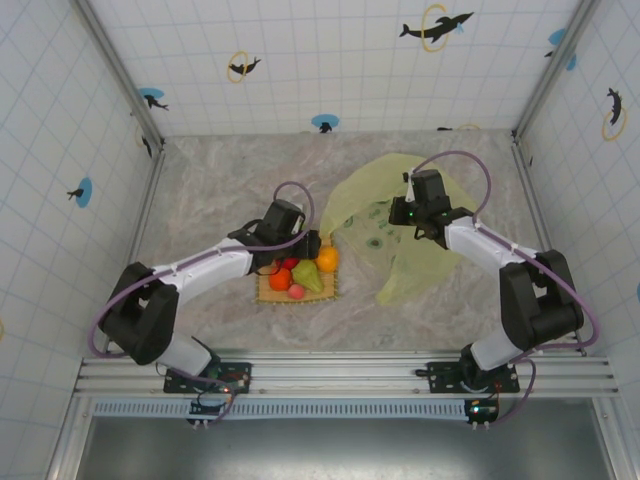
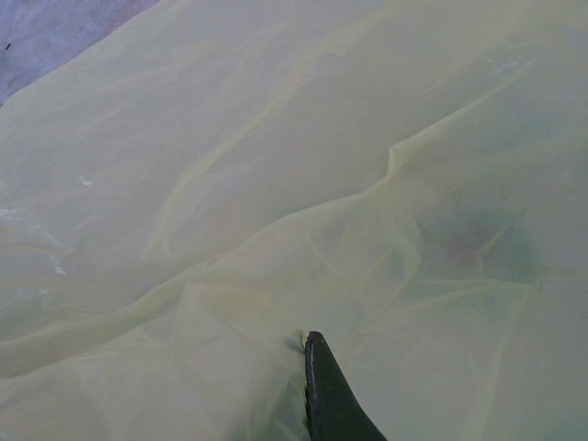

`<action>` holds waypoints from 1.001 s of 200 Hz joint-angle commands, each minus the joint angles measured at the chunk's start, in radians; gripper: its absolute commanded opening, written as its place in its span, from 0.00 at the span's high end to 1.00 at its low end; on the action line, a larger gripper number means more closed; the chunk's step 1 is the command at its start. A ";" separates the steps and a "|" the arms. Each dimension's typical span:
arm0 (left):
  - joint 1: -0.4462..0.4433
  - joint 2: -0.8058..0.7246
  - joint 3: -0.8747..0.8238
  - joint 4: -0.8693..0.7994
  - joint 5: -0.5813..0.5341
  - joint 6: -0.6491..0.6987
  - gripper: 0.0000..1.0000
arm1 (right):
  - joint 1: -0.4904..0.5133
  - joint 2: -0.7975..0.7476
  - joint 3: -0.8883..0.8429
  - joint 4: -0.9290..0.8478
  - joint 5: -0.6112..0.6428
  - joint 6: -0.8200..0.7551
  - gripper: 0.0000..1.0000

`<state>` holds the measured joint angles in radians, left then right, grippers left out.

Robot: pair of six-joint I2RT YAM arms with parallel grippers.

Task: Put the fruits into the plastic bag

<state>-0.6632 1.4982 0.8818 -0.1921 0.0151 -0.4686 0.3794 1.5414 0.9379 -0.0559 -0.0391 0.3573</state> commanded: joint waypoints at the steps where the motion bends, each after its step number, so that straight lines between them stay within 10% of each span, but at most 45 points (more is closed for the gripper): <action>1: -0.010 0.017 0.032 -0.025 -0.021 0.024 0.20 | -0.007 -0.003 0.037 -0.001 -0.007 -0.006 1.00; 200: -0.014 -0.054 -0.016 0.023 -0.024 0.012 0.46 | -0.014 -0.003 0.041 0.003 -0.011 -0.001 1.00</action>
<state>-0.6735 1.4929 0.8860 -0.1921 0.0074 -0.4686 0.3710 1.5414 0.9379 -0.0559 -0.0498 0.3580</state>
